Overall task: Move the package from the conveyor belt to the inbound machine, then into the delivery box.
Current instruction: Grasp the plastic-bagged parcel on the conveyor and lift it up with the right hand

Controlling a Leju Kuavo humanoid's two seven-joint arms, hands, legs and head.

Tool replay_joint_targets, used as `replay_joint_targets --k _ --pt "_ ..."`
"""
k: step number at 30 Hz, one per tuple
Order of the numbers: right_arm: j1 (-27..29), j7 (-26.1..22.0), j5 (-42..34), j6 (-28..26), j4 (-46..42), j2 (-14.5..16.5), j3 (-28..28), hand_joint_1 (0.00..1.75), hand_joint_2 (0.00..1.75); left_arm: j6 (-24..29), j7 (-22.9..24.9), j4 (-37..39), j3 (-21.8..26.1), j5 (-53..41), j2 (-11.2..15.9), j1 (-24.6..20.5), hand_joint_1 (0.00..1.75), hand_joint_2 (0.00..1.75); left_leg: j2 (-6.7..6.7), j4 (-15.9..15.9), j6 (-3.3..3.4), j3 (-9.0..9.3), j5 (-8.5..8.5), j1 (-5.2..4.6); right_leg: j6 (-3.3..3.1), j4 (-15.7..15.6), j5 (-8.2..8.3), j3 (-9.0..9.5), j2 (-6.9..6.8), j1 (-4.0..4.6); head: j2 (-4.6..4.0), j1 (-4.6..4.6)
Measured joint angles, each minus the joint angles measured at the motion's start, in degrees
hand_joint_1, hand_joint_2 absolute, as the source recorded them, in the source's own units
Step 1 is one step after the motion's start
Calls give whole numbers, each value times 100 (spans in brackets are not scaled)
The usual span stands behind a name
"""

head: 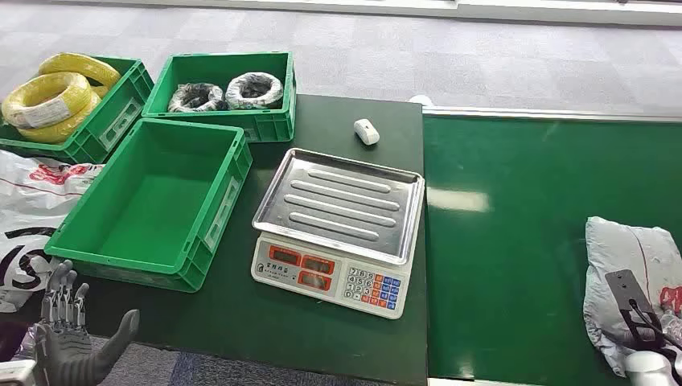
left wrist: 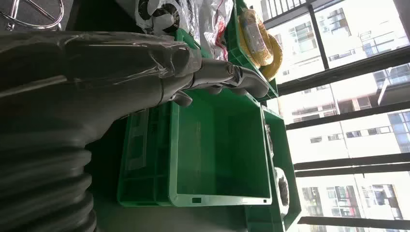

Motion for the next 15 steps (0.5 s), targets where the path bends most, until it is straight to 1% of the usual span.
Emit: replay_joint_targets --k 1,2,4,5,6,10,12,15 --pt "-11 38 20 43 25 -5 -10 5 175 1 0 9 -13 0 9 -4 0 175 0 0 0 1 0 0 0 0 0 1 -1 0 0 0" --pt "-20 79 43 80 45 -10 -16 38 175 2 0 18 -24 0 18 -8 0 175 0 0 0 2 0 0 0 -1 0 3 -1 0 0 1" --pt "-59 233 133 217 116 -29 -32 125 175 5 1 55 -63 0 49 -26 0 175 0 1 0 7 0 0 1 -3 0 9 -3 0 0 1" --pt "-78 310 185 272 139 -37 -30 165 175 7 2 73 -79 0 64 -35 0 175 0 1 0 11 0 0 1 -4 -1 12 -3 0 0 1" --pt "-95 380 236 315 157 -46 -27 174 175 8 2 92 -93 0 79 -43 0 175 -1 1 1 14 0 0 2 -5 -1 14 -5 0 0 1" --pt "-151 503 341 371 184 -75 -15 175 175 14 2 150 -134 0 135 -49 0 175 -5 1 1 18 0 1 3 -8 -2 25 -11 1 0 2" --pt "-170 393 260 382 184 -85 -33 175 175 25 2 163 -145 0 150 -43 0 175 -4 1 1 19 0 2 3 -10 -2 33 -10 2 0 3" --pt "-195 -47 19 379 153 -76 -107 175 175 44 2 162 -150 0 156 -26 0 175 2 0 2 17 -2 4 3 -10 -1 40 -8 4 0 3"
